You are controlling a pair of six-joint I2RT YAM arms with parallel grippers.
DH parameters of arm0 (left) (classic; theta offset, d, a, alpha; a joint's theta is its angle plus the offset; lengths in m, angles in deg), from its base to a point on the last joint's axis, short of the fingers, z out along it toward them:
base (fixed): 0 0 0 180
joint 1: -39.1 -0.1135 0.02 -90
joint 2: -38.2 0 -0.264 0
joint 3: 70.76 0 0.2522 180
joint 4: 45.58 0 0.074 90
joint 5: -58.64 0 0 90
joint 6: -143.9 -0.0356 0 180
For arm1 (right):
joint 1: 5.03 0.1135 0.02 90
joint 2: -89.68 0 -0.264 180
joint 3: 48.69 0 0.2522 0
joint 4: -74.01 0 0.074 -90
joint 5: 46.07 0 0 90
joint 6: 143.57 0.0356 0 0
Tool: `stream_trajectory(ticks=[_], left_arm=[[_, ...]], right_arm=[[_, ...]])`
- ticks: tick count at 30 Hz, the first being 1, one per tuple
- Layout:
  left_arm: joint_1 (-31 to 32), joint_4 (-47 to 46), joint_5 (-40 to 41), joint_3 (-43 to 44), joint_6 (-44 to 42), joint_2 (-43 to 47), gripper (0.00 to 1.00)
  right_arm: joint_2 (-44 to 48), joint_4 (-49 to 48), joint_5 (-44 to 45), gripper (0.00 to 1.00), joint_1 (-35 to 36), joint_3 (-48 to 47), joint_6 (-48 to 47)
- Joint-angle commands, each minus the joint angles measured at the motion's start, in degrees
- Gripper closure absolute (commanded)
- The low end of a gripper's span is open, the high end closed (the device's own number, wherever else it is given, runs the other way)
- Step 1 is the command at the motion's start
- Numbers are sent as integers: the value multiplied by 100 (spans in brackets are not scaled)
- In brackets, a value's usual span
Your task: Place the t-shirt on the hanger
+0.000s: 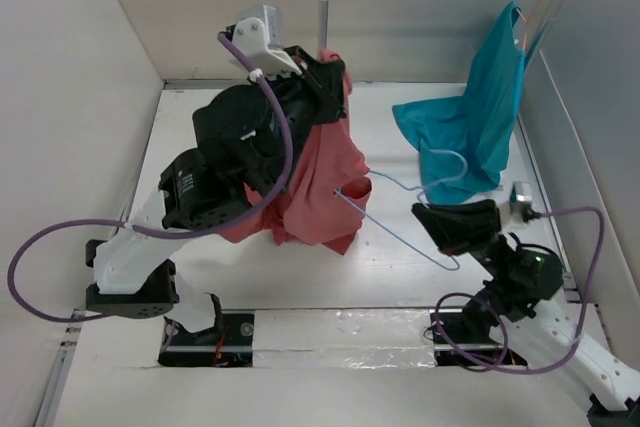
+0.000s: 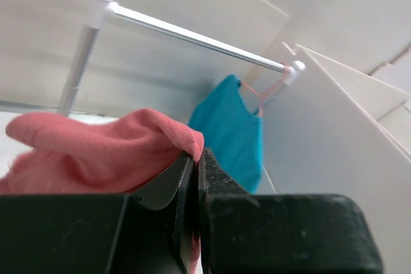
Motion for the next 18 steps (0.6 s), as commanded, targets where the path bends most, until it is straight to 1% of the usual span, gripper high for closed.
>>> stream_trajectory(ticks=[1, 2, 3, 4, 5, 7, 8, 9, 10, 11, 12, 13, 14, 15, 17, 18], left_arm=[[644, 163, 993, 700, -989, -341, 100], [898, -81, 1134, 691, -1114, -324, 100], [1013, -223, 1413, 639, -1255, -289, 100], [1119, -381, 1547, 569, -1500, -254, 100], [1207, -678, 1626, 516, -1598, -219, 100], [1479, -908, 1837, 358, -1747, -149, 100], [1576, -1145, 1925, 322, -1948, -157, 100], [1681, -1330, 2126, 244, -2002, -157, 100], [1883, -1532, 2250, 182, -2342, -183, 100], [1980, -2073, 2382, 129, -2589, -201, 100], [2068, -2453, 2540, -19, -3184, -210, 100], [2226, -2787, 2828, -108, -3520, -218, 100], [2288, -3617, 2962, -213, -3880, -201, 100], [2341, -4043, 3146, -553, -4554, -131, 100], [2446, -5000, 3244, -915, -4963, 0, 100], [2508, -5110, 3279, -1213, -5008, 140, 100]], right_arm=[[968, -16, 107, 100, -4, -511, -425], [1197, 230, 230, 100, -4, -634, -532], [1382, 511, 301, 100, -4, -801, -629], [1732, 557, 398, 100, -4, -837, -717], [1857, 566, 503, 100, -4, -837, -701], [1859, 251, 653, 100, -4, -637, -587], [1711, 58, 767, 100, -4, -496, -508], [1527, -535, 785, 100, -4, -338, -411], [1281, -872, 803, 100, -4, -93, -271], [713, -1180, 777, 100, -4, -38, -226], [412, -1766, 750, 100, -4, -3, -200], [147, -2050, 724, 100, -4, -2, -191], [-55, -2262, 698, 100, -4, -37, -191], [-257, -2455, 706, 100, -4, -90, -234], [-216, -2283, 828, 100, -4, -300, -462], [-59, -2064, 890, 100, -4, -345, -533]])
